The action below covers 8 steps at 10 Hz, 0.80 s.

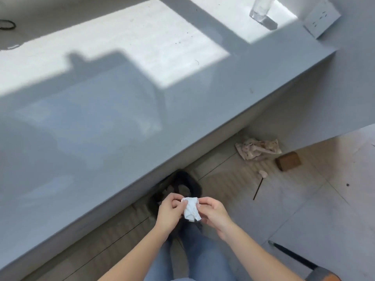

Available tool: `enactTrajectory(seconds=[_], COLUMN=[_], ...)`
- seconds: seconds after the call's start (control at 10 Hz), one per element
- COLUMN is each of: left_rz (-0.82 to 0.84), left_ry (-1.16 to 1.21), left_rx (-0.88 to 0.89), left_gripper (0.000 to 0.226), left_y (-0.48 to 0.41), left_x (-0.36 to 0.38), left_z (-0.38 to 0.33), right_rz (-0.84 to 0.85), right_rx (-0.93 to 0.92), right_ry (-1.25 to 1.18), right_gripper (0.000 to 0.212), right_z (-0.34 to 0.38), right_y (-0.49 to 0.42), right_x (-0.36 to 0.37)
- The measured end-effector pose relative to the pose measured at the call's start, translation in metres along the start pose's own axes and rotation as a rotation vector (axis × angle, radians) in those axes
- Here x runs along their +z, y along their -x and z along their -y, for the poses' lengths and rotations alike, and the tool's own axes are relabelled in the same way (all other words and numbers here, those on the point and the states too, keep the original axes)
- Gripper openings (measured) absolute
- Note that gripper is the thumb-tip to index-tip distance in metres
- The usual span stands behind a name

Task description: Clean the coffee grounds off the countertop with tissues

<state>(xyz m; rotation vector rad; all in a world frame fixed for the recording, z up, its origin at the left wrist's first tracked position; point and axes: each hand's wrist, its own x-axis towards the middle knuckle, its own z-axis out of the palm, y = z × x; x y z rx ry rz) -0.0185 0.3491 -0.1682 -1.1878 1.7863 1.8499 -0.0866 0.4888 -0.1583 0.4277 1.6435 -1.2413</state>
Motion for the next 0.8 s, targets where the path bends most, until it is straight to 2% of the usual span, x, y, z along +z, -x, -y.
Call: enactTrajectory(seconds=[0.2,0.4,0.5,0.6,0.7,0.8], left_rz=[0.094,0.143,0.117,0.065,0.047,0.088], left_ry=[0.052,0.052,0.079,0.001,-0.189,-0.337], left_rx=[-0.294,-0.390,-0.475,-0.478,-0.387,-0.283], left_gripper=[0.017,0.016,0.024,0.048,0.057,0.060], left_y=[-0.050,-0.094,-0.111,-0.124,-0.137,-0.130], left_x=[0.010,0.011,0.011,0.009,0.004,0.002], left_z=[0.052,0.089,0.104,0.106,0.111,0.107], right_rz=[-0.183,-0.243,-0.234,-0.123,-0.093,-0.122], right_rx=[0.125,0.175,0.223,0.300,0.378,0.327], right_ry=[-0.062,-0.103,-0.079,-0.111,-0.192,-0.066], right_gripper=[0.011,0.015,0.013,0.030,0.046,0.048], right_z=[-0.059,-0.092,-0.103,-0.104,-0.108,-0.114], right_y=[-0.044,-0.106,-0.132,-0.155,-0.168,-0.166], right_x=[0.016,0.034,0.038,0.037,0.035,0.036])
